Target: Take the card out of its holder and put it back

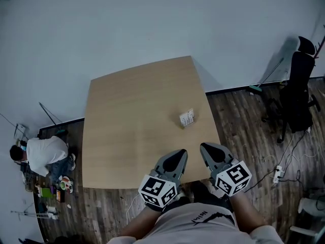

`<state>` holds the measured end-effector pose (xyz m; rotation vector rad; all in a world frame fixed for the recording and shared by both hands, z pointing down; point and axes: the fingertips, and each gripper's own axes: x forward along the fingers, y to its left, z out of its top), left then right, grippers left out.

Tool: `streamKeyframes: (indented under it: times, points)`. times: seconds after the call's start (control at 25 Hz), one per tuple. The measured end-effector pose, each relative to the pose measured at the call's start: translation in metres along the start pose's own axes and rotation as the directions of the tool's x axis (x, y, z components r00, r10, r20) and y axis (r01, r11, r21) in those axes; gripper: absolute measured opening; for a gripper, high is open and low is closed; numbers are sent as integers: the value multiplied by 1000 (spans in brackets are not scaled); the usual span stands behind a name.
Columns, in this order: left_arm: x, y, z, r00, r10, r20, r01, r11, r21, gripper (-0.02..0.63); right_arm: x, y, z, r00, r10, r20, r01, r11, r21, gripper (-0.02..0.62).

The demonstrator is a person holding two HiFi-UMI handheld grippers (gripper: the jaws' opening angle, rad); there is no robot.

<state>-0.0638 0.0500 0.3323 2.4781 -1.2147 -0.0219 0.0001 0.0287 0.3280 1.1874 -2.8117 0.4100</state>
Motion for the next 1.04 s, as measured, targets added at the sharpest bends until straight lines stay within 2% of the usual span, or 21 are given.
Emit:
streamKeyframes:
  times: [0.48, 1.04]
  points:
    - [-25, -26, -4, 1000, -14, 13, 14, 999, 39, 21, -27, 30, -6, 1000, -16, 23, 16, 1000, -6, 14]
    - [-25, -25, -4, 1000, -10, 13, 10, 999, 43, 21, -26, 30, -1, 1000, -15, 27, 16, 1000, -25, 14]
